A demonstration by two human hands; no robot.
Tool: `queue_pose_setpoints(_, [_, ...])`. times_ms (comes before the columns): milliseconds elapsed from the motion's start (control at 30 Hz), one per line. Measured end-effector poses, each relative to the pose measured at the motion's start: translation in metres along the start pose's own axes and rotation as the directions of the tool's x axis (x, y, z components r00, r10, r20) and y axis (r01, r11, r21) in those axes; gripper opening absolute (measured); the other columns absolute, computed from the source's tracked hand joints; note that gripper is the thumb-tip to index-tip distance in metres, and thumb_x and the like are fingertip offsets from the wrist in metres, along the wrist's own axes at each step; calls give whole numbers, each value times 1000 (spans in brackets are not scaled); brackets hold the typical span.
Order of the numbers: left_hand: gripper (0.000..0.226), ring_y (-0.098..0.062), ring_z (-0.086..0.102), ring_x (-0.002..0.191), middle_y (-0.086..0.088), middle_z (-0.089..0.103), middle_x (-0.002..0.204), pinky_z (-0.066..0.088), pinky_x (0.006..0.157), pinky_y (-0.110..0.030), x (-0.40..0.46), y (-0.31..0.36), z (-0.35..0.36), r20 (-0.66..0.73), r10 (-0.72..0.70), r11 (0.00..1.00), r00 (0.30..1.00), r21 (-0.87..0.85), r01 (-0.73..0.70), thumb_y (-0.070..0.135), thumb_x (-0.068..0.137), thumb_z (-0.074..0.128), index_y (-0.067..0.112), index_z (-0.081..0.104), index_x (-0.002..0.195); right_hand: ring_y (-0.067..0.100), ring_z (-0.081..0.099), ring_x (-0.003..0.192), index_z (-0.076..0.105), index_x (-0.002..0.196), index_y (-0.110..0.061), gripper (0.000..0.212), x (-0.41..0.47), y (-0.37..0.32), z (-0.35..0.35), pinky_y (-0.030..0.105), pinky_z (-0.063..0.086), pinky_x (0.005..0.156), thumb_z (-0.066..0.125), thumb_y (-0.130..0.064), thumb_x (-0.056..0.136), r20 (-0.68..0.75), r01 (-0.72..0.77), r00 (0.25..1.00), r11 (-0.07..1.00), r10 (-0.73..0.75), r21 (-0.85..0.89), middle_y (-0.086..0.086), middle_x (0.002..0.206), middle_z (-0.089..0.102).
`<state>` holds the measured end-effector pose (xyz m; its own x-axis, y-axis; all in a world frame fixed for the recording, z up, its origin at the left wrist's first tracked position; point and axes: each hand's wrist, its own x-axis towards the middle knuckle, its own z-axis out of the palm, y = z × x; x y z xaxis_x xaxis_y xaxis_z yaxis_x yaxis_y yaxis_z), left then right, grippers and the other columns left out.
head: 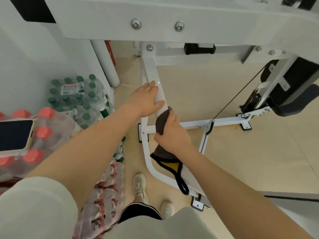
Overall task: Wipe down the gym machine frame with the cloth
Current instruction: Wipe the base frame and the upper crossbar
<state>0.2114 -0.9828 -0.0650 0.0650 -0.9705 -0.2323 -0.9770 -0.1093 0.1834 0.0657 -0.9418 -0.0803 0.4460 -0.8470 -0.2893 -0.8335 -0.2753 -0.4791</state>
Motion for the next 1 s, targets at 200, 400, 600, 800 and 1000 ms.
queue_pose_setpoints(200, [56, -27, 9, 141, -10, 5, 156, 16, 112, -38, -34, 35, 11, -59, -93, 987, 994, -136, 84, 35, 96, 38, 13, 21, 145, 27, 53, 109, 2, 146, -6, 87, -63, 25, 5, 32, 44, 70, 57, -34, 85, 63, 28, 998, 993, -20, -115, 10, 138, 34])
queue_pose_setpoints(400, [39, -19, 28, 134, -4, 32, 147, 23, 106, -28, -90, 46, 31, -113, -20, 954, 993, -301, -15, 31, 96, 43, 11, 47, 129, 29, 59, 94, 30, 123, -6, 49, -42, 11, 10, 36, 48, 64, 54, -28, 87, -38, -41, 998, 999, 40, -34, 8, 117, 49])
queue_pose_setpoints(600, [52, -18, 17, 141, -3, 16, 155, 20, 111, -33, -115, 64, 49, -141, -39, 942, 989, -336, -11, 39, 95, 44, 14, 35, 139, 21, 56, 79, 37, 119, -12, 46, -87, 36, 7, 29, 38, 59, 51, -42, 87, -80, 32, 996, 975, -51, -218, 0, 104, 56])
queue_pose_setpoints(800, [58, -23, 16, 141, -7, 10, 156, 15, 113, -39, -115, 63, 58, -161, -12, 979, 987, -203, -21, 47, 93, 41, 13, 31, 140, 22, 57, 83, 42, 112, -16, 43, -116, 55, 0, 30, 31, 67, 50, -47, 84, -77, 4, 996, 906, -41, -424, -3, 96, 58])
queue_pose_setpoints(1000, [57, -24, 16, 141, -7, 12, 156, 18, 112, -41, -113, 58, 66, -205, 12, 981, 979, -189, -52, 48, 94, 38, 14, 33, 139, 24, 59, 92, 39, 115, -11, 43, -90, 26, 25, 30, 31, 67, 48, -44, 89, -231, -79, 973, 911, -18, -405, 3, 107, 57])
